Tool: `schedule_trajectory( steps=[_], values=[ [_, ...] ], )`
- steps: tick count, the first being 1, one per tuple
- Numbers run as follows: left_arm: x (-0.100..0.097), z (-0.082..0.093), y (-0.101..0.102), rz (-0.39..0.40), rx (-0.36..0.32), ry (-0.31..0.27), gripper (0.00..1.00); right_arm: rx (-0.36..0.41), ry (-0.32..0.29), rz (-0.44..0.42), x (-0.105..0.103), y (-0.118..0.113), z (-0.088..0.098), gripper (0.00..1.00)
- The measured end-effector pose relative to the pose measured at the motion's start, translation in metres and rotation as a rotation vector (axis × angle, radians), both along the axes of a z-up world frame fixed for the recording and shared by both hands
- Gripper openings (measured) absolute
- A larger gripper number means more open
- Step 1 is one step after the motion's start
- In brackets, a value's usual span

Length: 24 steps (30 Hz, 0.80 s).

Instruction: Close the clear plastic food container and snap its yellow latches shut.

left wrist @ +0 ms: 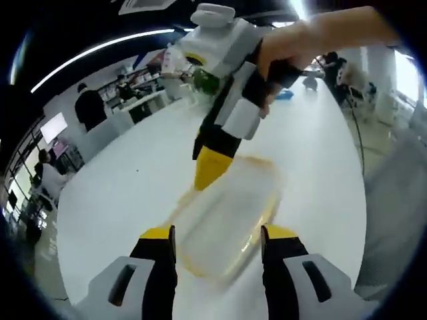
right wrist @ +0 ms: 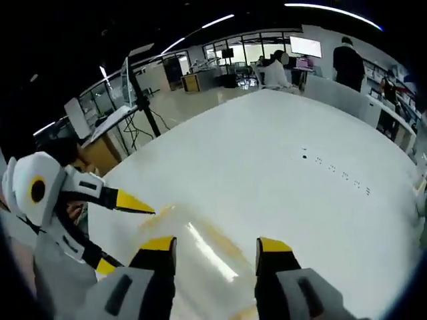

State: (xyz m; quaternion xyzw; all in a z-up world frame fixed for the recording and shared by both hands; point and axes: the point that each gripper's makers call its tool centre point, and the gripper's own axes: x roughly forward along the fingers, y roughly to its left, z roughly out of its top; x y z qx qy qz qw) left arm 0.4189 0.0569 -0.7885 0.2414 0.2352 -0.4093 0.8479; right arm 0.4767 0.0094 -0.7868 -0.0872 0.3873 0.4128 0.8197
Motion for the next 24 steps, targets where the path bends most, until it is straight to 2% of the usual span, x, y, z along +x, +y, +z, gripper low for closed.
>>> schedule_trajectory(
  steps=[2, 6, 10, 13, 24],
  values=[
    [0.0, 0.0, 0.005, 0.012, -0.003, 0.006, 0.49, -0.025, -0.012, 0.005, -0.004, -0.004, -0.002, 0.46],
    [0.003, 0.0, 0.015, 0.055, -0.027, 0.018, 0.5, -0.012, -0.013, -0.018, -0.011, -0.008, -0.002, 0.46],
    [0.003, -0.004, 0.025, 0.062, 0.008, 0.013, 0.5, -0.029, -0.004, -0.037, -0.019, -0.017, -0.008, 0.48],
    [0.003, -0.005, 0.031, 0.089, -0.018, 0.034, 0.5, -0.022, -0.006, -0.053, -0.024, -0.022, -0.007, 0.48],
    [-0.004, -0.014, 0.034, 0.096, -0.037, 0.082, 0.51, -0.006, 0.005, -0.111, -0.048, -0.043, -0.012, 0.48]
  ],
)
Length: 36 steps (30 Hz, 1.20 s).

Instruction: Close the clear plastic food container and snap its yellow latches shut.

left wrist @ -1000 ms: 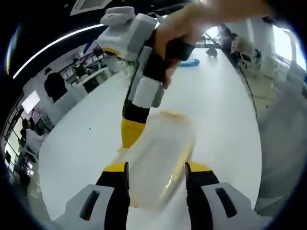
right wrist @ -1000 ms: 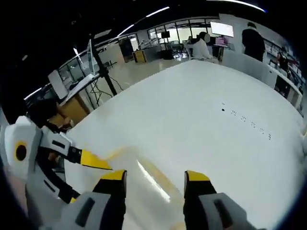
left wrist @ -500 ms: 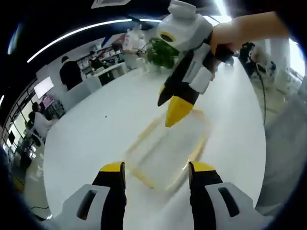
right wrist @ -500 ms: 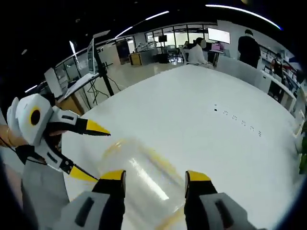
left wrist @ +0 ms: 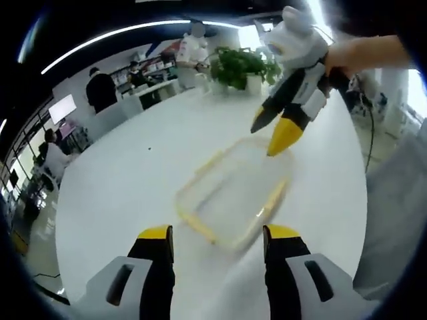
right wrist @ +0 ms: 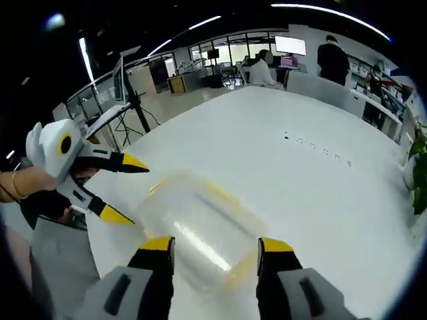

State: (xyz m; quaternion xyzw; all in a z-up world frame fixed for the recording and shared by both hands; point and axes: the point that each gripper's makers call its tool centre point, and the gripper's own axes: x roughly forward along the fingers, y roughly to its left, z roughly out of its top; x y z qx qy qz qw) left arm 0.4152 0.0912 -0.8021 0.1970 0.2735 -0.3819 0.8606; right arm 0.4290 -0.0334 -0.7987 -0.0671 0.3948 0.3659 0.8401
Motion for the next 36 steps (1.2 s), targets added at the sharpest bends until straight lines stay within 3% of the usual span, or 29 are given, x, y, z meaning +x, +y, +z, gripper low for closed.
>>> schedule_trajectory(
  steps=[8, 14, 22, 28, 36],
  values=[
    [-0.001, -0.006, -0.003, 0.009, -0.019, 0.03, 0.49, 0.005, 0.015, -0.008, -0.017, -0.008, -0.009, 0.49],
    [0.002, -0.008, -0.005, 0.021, -0.041, 0.044, 0.47, -0.027, -0.004, 0.041, -0.025, -0.007, -0.017, 0.56],
    [0.006, -0.01, -0.006, 0.028, -0.048, 0.055, 0.47, -0.046, -0.016, 0.048, -0.02, -0.006, -0.024, 0.54],
    [0.006, -0.014, -0.01, 0.007, -0.051, 0.07, 0.42, -0.046, -0.031, 0.055, -0.012, -0.005, -0.025, 0.53],
    [0.023, -0.015, -0.007, 0.025, -0.051, 0.074, 0.41, -0.021, -0.026, 0.053, 0.005, -0.002, -0.025, 0.53]
  ],
)
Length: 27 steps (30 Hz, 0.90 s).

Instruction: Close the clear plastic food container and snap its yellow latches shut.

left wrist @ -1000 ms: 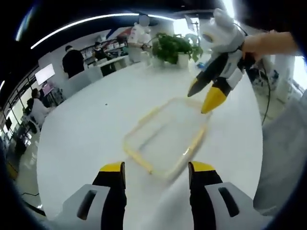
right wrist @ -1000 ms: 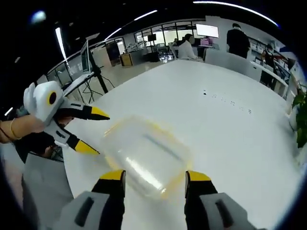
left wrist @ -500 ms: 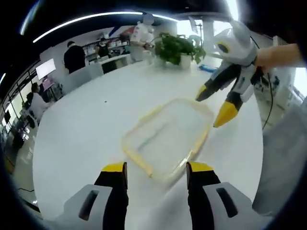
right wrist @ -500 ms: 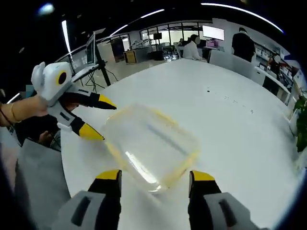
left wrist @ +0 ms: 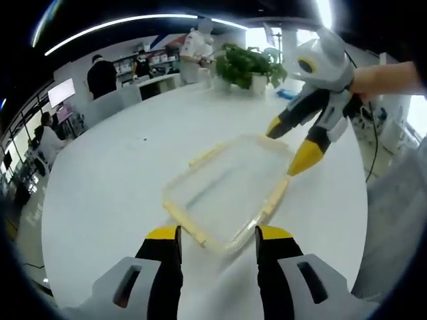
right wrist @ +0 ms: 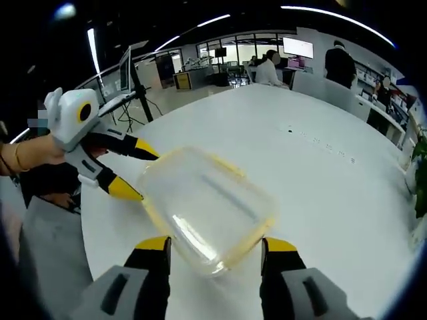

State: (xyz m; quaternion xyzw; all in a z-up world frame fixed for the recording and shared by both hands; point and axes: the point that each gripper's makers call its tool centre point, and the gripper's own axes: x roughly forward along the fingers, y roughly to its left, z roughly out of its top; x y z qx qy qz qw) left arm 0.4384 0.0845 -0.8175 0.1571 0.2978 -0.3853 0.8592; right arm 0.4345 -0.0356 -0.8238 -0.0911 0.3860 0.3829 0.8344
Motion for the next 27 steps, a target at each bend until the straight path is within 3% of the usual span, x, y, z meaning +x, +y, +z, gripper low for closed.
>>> schedule_trajectory(
  steps=[10, 13, 17, 27],
  values=[
    [0.026, 0.0, 0.002, 0.045, 0.008, 0.008, 0.4, 0.036, 0.0, -0.007, 0.029, 0.003, -0.001, 0.52],
    [0.033, 0.0, 0.003, 0.064, 0.01, 0.01, 0.4, 0.088, 0.03, -0.021, 0.037, 0.004, -0.003, 0.52],
    [0.04, 0.0, 0.002, 0.085, 0.003, 0.016, 0.4, 0.103, 0.033, -0.018, 0.044, 0.003, -0.003, 0.51],
    [0.042, -0.002, 0.002, 0.105, -0.005, 0.025, 0.38, 0.095, 0.038, 0.001, 0.05, 0.002, -0.002, 0.51]
  ],
)
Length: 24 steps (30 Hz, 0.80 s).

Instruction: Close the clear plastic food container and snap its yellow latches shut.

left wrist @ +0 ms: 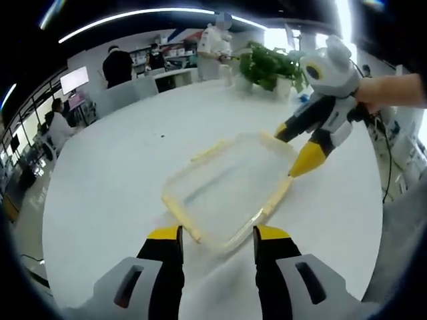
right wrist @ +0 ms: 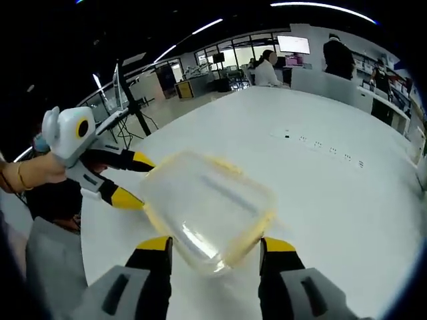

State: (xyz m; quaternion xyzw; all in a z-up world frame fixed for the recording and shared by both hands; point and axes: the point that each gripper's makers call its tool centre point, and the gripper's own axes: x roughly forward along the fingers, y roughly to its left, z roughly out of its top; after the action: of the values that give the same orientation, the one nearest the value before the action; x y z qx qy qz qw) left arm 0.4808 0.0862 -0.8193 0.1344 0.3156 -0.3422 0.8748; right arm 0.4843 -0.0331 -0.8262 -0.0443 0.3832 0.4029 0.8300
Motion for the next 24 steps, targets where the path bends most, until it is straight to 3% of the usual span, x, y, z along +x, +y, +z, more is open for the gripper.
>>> schedule_trajectory(
  steps=[13, 24],
  values=[
    [-0.008, 0.003, 0.01, 0.037, -0.024, -0.009, 0.41, 0.045, -0.027, -0.052, -0.006, -0.003, 0.012, 0.53],
    [-0.03, 0.015, 0.023, 0.084, -0.08, -0.024, 0.46, 0.024, -0.051, -0.077, -0.042, -0.011, 0.013, 0.53]
  ],
)
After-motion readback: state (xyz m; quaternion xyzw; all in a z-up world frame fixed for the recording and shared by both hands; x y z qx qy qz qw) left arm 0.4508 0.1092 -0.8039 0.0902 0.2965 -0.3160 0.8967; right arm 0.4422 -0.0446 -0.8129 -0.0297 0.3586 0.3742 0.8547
